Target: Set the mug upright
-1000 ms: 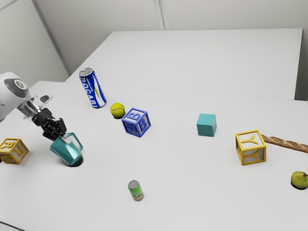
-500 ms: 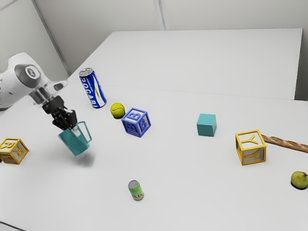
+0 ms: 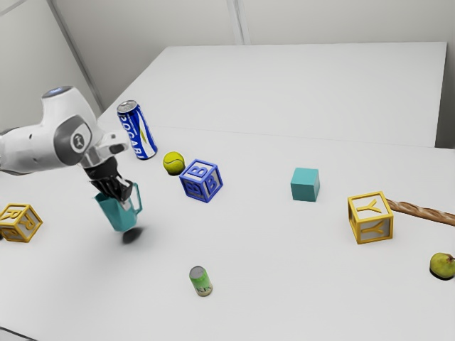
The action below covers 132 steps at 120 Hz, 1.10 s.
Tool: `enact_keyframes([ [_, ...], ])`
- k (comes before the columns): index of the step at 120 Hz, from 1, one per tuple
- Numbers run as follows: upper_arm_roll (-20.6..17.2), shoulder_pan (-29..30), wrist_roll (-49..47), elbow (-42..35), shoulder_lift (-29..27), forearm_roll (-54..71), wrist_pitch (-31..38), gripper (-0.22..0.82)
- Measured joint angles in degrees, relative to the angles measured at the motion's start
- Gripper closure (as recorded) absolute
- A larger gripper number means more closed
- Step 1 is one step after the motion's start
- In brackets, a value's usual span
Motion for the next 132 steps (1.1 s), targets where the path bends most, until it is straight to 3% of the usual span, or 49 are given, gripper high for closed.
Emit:
enact_keyframes([
  [47, -1.1, -7.3, -3.9, -3.4, -0.7, 6.2, 9.7, 0.76],
  [132, -5.1, -13.6, -16.2, 0.1, 6.8, 5.8, 14.0, 0.77],
])
